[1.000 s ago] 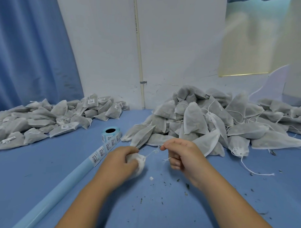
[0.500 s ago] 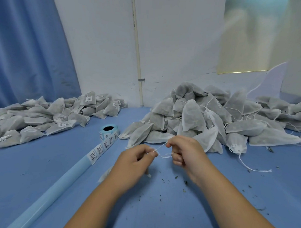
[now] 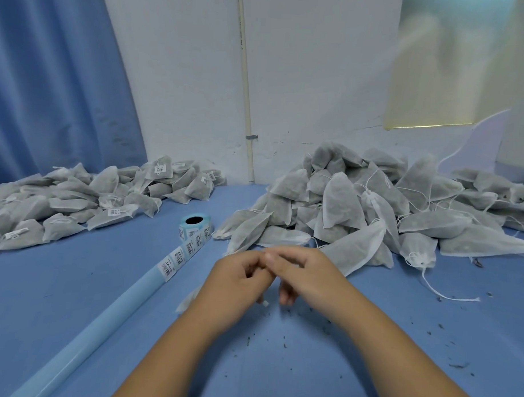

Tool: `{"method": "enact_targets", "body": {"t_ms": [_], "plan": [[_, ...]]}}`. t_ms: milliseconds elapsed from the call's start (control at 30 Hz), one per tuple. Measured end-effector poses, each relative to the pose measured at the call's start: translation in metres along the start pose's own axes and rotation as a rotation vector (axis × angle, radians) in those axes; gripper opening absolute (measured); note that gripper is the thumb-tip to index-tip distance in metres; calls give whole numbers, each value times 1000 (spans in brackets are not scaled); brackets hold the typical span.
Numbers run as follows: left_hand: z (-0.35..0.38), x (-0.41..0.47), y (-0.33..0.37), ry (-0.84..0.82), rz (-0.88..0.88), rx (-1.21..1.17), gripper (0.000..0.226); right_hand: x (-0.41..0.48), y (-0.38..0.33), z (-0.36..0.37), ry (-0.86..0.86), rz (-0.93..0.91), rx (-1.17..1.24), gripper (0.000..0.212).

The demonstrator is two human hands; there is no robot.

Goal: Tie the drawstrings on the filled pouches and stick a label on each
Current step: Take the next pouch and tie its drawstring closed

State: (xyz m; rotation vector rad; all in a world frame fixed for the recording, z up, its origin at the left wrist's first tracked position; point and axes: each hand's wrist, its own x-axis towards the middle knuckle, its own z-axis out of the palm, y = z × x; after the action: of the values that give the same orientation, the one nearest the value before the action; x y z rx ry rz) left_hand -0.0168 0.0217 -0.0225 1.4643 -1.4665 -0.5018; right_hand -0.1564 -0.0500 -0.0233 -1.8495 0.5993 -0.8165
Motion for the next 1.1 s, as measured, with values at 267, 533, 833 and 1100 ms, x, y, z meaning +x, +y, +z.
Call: {"method": "enact_targets", "body": {"t_ms": [267,533,833,1100], "plan": [[-3,2,-4,-52,-113,183,28,-2,0,-9,-102,168,-181,35],[-16,1,-3,-80,-203,245,37,-2,3,-14,-71,123,-360,17],[-20,0,4,-128,-158,174,29,0,4,-4,197,-68,-223,20],[-15,-3,20,81,-88,-537,30,-3,-4,18,202,-192,-149,23]]}}
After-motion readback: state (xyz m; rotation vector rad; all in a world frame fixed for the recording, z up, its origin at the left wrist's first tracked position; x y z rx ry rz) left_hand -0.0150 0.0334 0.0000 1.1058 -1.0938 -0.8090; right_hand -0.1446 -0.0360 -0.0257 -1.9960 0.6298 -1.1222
